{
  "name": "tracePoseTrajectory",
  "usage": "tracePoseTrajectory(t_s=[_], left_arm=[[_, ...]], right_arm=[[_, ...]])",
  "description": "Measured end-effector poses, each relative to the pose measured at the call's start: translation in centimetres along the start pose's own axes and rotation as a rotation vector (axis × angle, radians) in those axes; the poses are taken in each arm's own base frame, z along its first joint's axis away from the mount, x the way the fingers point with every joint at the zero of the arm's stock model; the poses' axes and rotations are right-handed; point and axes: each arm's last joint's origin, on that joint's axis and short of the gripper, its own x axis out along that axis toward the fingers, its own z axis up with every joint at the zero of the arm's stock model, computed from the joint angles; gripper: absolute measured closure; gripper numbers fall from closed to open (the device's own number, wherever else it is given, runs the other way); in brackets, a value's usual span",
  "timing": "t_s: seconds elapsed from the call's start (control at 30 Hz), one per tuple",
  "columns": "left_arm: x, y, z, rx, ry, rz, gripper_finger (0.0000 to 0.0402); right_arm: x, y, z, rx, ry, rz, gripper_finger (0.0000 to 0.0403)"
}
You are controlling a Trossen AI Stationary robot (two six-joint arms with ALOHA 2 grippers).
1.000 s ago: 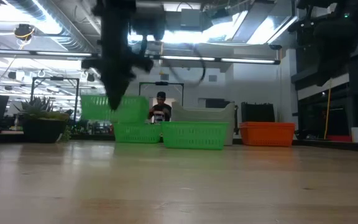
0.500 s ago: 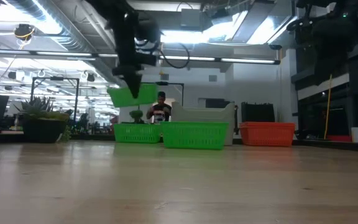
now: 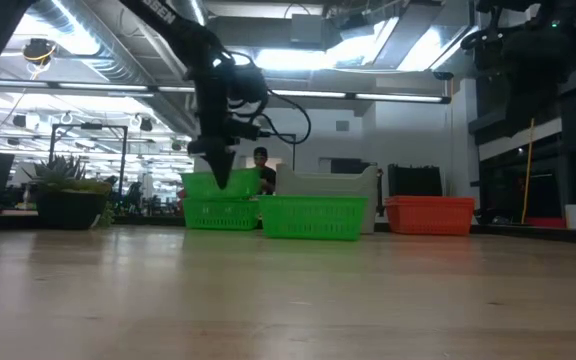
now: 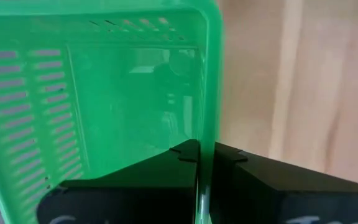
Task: Stack baskets by color
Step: Stack the bottom left green bin on top of the top green bin
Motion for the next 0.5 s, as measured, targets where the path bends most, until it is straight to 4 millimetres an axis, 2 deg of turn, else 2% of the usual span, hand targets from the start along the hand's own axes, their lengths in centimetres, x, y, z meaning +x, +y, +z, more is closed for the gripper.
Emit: tracePoseTrajectory(t_s=[0.2, 0.5], left_arm=[[0.14, 0.04, 0.13, 0.01, 0.053, 0.078, 0.0398], [0.04, -0.43, 0.49, 0.02, 0.045, 0.07, 0.0352]], right_arm=[[-0.01, 0.0, 0.0, -0.02, 0.0, 0.001, 0.0272], [-0.01, 0.0, 0.0, -0.023, 0.001, 0.001, 0.0272]])
